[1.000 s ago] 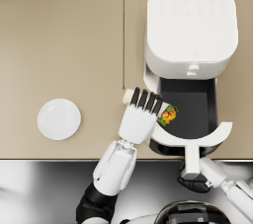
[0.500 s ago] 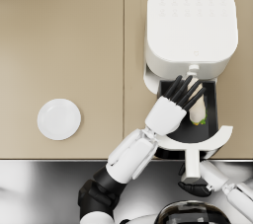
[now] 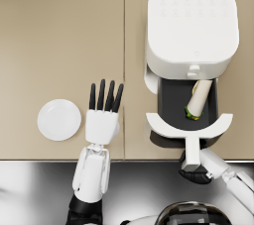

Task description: Pick up the chicken rolls and place it into the air fryer

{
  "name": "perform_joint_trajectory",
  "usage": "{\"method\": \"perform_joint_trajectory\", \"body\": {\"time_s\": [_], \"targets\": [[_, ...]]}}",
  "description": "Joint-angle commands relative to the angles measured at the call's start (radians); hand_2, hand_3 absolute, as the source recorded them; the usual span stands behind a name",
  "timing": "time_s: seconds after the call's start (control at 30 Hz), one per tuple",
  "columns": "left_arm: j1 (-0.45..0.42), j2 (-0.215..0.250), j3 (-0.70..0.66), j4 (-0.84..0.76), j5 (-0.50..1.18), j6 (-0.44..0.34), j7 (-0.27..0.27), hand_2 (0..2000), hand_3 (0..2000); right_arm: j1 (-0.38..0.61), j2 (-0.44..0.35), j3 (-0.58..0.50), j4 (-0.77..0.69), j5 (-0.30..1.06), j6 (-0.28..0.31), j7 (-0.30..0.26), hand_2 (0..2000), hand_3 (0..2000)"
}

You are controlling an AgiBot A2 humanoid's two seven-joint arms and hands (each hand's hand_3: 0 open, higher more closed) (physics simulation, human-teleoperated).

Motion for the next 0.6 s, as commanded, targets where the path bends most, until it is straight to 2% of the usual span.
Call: {"method": "perform_joint_trajectory", "body": {"time_s": [0.03, 0.1, 0.13, 0.17, 0.3, 0.43, 0.6], "targets": [[-0.042, -0.008, -0.092, -0.036, 0.000, 0.000, 0.000, 0, 0, 0.084, -0.323, 0.034, 0.040, 0.000, 0.005, 0.001, 2000, 2000], [-0.050, -0.008, -0.108, -0.033, 0.000, 0.000, 0.000, 0, 0, 0.111, -0.320, 0.034, 0.021, 0.000, 0.019, 0.002, 2000, 2000], [-0.045, -0.006, -0.071, -0.022, 0.000, 0.000, 0.000, 0, 0, 0.122, -0.322, 0.035, 0.011, 0.001, 0.022, 0.002, 2000, 2000], [-0.054, -0.007, -0.116, -0.031, 0.000, 0.000, 0.000, 0, 0, 0.135, -0.320, 0.035, 0.006, 0.001, 0.024, 0.002, 2000, 2000], [-0.067, -0.007, -0.112, -0.025, 0.000, 0.000, 0.000, 0, 0, 0.171, -0.338, 0.036, -0.045, 0.001, 0.034, 0.001, 2000, 2000], [-0.073, -0.007, -0.123, -0.023, 0.000, 0.000, 0.000, 0, 0, 0.221, -0.359, 0.036, -0.101, 0.001, 0.075, -0.003, 2000, 2000], [-0.069, -0.005, -0.133, -0.010, 0.000, 0.000, 0.000, 0, 0, 0.298, -0.384, 0.034, -0.185, 0.002, 0.066, -0.006, 2000, 2000]]}}
